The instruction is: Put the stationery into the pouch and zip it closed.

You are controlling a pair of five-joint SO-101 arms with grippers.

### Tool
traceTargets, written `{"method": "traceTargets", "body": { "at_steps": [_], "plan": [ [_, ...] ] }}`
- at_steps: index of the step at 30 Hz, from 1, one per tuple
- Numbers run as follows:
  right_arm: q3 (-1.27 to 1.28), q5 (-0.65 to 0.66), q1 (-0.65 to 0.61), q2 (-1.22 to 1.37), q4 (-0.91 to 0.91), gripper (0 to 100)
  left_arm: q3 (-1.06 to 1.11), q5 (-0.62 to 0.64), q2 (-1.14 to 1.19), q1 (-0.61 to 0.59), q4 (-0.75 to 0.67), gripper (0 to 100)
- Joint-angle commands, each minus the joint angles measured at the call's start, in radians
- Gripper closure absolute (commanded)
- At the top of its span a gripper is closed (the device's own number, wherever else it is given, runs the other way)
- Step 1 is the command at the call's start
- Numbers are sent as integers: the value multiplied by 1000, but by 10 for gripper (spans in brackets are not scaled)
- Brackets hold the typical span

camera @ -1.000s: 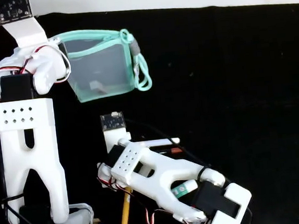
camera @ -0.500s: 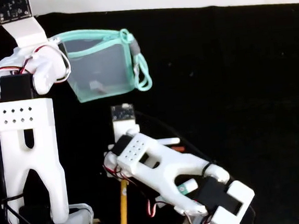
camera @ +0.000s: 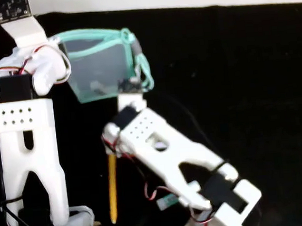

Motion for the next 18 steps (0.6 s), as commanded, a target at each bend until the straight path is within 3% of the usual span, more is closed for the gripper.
{"method": "traceTargets", "body": {
  "at_steps": [1, 9, 18],
  "plan": [
    [-134, -2, 30, -56, 68, 992, -2, 5, 22, -1, 6, 993],
    [-116, -2, 24, -45, 59, 992, -2, 5, 22, -1, 6, 993],
    [5, -8, -139, -44, -108, 989, -2, 5, 22, -1, 6, 993]
  ]
}}
